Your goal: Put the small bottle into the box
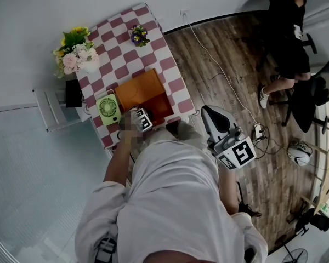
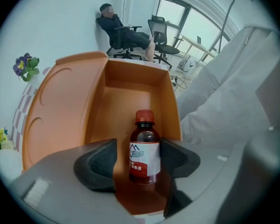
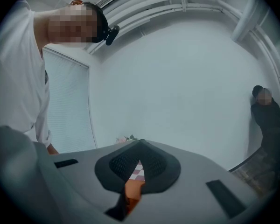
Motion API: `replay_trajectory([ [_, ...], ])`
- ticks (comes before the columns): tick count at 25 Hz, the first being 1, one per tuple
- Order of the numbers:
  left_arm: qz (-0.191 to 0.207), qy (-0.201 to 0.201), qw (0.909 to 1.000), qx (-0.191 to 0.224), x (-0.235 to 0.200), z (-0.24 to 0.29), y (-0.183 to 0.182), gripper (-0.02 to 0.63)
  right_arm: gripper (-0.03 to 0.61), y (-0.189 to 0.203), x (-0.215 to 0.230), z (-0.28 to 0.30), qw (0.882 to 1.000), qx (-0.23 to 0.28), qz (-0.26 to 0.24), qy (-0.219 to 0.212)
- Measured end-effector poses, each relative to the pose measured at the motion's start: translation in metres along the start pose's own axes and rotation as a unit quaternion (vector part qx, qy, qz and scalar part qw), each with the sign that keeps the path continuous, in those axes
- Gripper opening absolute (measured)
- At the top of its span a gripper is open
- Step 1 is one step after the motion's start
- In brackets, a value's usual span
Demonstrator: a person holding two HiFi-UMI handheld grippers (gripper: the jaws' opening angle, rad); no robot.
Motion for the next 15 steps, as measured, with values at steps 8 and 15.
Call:
replay_trajectory([
  [8, -0.031, -0.023, 0.9983, 0.044, -0.004, -0.032, 0.004, 0.325, 0.002, 0.001, -0.005, 0.008, 1.000, -0.001, 0.000, -0.018],
  [15, -0.116, -0.083, 0.9730, 0.181, -0.010, -0.093, -0.005, 0.317, 0.002, 0.000, -0.009, 0.017, 0.999, -0.002, 0.002, -0.039],
])
Point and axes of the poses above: the fingertips, and each gripper's own axes: z forward along the fingers, x to its right, y out of its underside, the point moved 9 cm from there along -z, backward along the fingers, and after that the axes turned 12 degrees about z, right-handed, at the moved point
